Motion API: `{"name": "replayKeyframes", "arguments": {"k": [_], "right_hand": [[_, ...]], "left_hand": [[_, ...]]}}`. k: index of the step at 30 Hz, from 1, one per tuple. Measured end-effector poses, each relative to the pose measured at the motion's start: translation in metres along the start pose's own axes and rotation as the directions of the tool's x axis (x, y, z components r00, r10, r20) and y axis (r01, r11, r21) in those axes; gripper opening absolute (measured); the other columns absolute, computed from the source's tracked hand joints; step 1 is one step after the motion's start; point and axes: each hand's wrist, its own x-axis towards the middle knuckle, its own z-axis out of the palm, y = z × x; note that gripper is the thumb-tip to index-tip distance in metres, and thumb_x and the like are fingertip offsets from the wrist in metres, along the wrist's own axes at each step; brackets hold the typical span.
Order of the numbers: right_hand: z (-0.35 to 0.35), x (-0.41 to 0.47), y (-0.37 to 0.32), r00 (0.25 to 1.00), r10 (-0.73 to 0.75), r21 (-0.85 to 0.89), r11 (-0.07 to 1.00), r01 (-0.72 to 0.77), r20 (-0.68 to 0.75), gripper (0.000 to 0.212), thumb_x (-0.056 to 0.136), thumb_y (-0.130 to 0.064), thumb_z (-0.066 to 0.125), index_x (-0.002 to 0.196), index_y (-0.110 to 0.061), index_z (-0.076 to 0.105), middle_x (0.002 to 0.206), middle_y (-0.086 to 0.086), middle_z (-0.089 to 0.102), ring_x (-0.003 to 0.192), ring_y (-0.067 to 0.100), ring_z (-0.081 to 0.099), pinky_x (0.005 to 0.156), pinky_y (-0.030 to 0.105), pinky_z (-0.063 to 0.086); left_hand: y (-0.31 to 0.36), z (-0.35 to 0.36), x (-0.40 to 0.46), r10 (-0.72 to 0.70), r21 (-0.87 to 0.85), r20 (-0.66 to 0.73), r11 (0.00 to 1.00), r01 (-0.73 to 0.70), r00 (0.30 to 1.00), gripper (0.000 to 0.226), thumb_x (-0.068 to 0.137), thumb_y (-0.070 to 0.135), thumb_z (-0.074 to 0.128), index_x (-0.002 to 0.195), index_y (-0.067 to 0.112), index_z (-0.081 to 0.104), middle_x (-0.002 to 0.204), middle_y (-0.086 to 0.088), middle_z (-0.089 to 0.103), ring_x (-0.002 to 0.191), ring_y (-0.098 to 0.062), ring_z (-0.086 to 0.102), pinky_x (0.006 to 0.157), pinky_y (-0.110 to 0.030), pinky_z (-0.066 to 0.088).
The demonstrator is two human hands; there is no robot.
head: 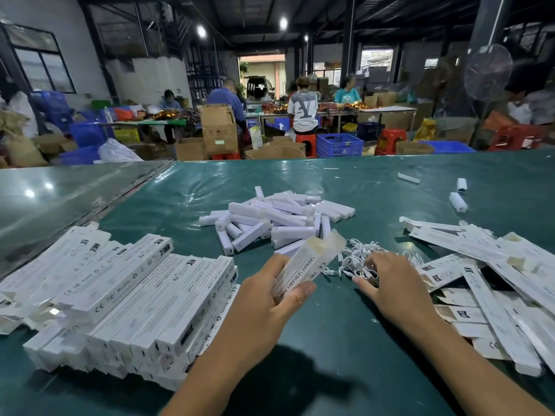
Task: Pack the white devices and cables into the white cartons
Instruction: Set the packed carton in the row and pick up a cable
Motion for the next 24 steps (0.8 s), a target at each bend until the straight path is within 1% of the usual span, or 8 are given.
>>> {"name": "replayKeyframes", "arguments": {"k": [2, 4, 6, 8, 13, 15, 18, 24], "right_hand": [[-0.008, -0.004, -0.007, 0.987, -0.010, 0.211, 0.976, 0.045, -0.162, 0.026, 0.094, -0.036, 0.069, 0.108, -0.014, 0.065, 0.099, 0.001, 0.064, 0.097, 0.026, 0.058, 0.087, 0.038, 0.045], [-0.024, -0.015, -0.019, 0.913, -0.025, 0.413, 0.887, 0.208, -0.407, 0.019, 0.097, -0.032, 0.063, 0.101, -0.013, 0.065, 0.093, -0.003, 0.063, 0.088, 0.023, 0.059, 0.082, 0.031, 0.045], [-0.043, -0.030, -0.033, 0.812, -0.094, 0.455, 0.789, 0.414, -0.575, 0.019, 0.098, -0.031, 0.056, 0.099, -0.014, 0.064, 0.095, -0.008, 0.060, 0.084, 0.017, 0.058, 0.080, 0.023, 0.043], [-0.055, -0.044, -0.049, 0.748, -0.206, 0.436, 0.704, 0.561, -0.631, 0.022, 0.101, -0.029, 0.052, 0.106, -0.012, 0.065, 0.102, -0.008, 0.060, 0.086, 0.015, 0.058, 0.081, 0.023, 0.044], [-0.053, -0.057, -0.072, 0.819, -0.244, 0.562, 0.624, 0.543, -0.520, 0.026, 0.095, -0.028, 0.056, 0.119, -0.020, 0.064, 0.104, -0.005, 0.071, 0.088, 0.013, 0.067, 0.073, 0.029, 0.053], [-0.050, -0.057, -0.075, 0.896, -0.167, 0.713, 0.554, 0.430, -0.411, 0.028, 0.092, -0.032, 0.057, 0.119, -0.032, 0.064, 0.105, -0.012, 0.073, 0.094, 0.013, 0.069, 0.076, 0.025, 0.054], [-0.048, -0.055, -0.076, 0.968, -0.084, 0.882, 0.400, 0.250, -0.237, 0.029, 0.088, -0.043, 0.058, 0.117, -0.045, 0.064, 0.105, -0.007, 0.071, 0.098, 0.019, 0.068, 0.073, 0.033, 0.054], [-0.046, -0.050, -0.071, 0.977, -0.082, 0.880, 0.425, 0.213, -0.197, 0.028, 0.087, -0.049, 0.057, 0.113, -0.045, 0.066, 0.098, -0.004, 0.073, 0.085, 0.020, 0.068, 0.065, 0.036, 0.050]], "left_hand": [[-0.002, 0.001, 0.001, 0.000, -0.027, -0.029, 1.000, 0.000, 1.000, 0.027, 0.091, 0.062, 0.058, 0.099, 0.036, 0.056, 0.074, 0.004, 0.060, 0.054, -0.004, 0.043, 0.050, -0.026, 0.034], [-0.005, 0.002, 0.001, 0.011, 0.022, -0.029, 1.000, -0.011, 1.000, 0.029, 0.092, 0.063, 0.055, 0.099, 0.035, 0.055, 0.073, 0.007, 0.059, 0.052, -0.002, 0.042, 0.049, -0.021, 0.032], [-0.008, 0.004, 0.000, 0.011, 0.089, -0.019, 0.996, -0.009, 1.000, 0.033, 0.093, 0.066, 0.050, 0.100, 0.034, 0.054, 0.072, 0.013, 0.057, 0.053, -0.004, 0.044, 0.050, -0.019, 0.030], [-0.010, 0.006, -0.001, 0.011, 0.120, -0.011, 0.993, -0.009, 1.000, 0.033, 0.094, 0.067, 0.048, 0.102, 0.035, 0.053, 0.075, 0.016, 0.058, 0.055, -0.003, 0.047, 0.051, -0.018, 0.030], [-0.011, 0.008, -0.001, 0.017, 0.144, -0.023, 0.989, -0.014, 1.000, 0.032, 0.093, 0.066, 0.047, 0.103, 0.036, 0.053, 0.078, 0.014, 0.058, 0.060, -0.006, 0.050, 0.053, -0.024, 0.035], [-0.011, 0.007, -0.001, 0.020, 0.164, -0.026, 0.986, -0.016, 0.999, 0.030, 0.093, 0.064, 0.047, 0.104, 0.037, 0.052, 0.079, 0.014, 0.058, 0.062, -0.007, 0.052, 0.053, -0.024, 0.036], [-0.010, 0.007, -0.001, 0.048, 0.246, -0.013, 0.968, -0.043, 0.999, 0.024, 0.095, 0.062, 0.046, 0.107, 0.041, 0.049, 0.084, 0.021, 0.056, 0.069, -0.003, 0.054, 0.056, -0.019, 0.032], [-0.012, 0.008, -0.004, 0.050, 0.348, 0.017, 0.936, -0.053, 0.999, 0.023, 0.096, 0.061, 0.045, 0.112, 0.044, 0.047, 0.092, 0.029, 0.053, 0.077, 0.003, 0.054, 0.059, -0.014, 0.031]]}}
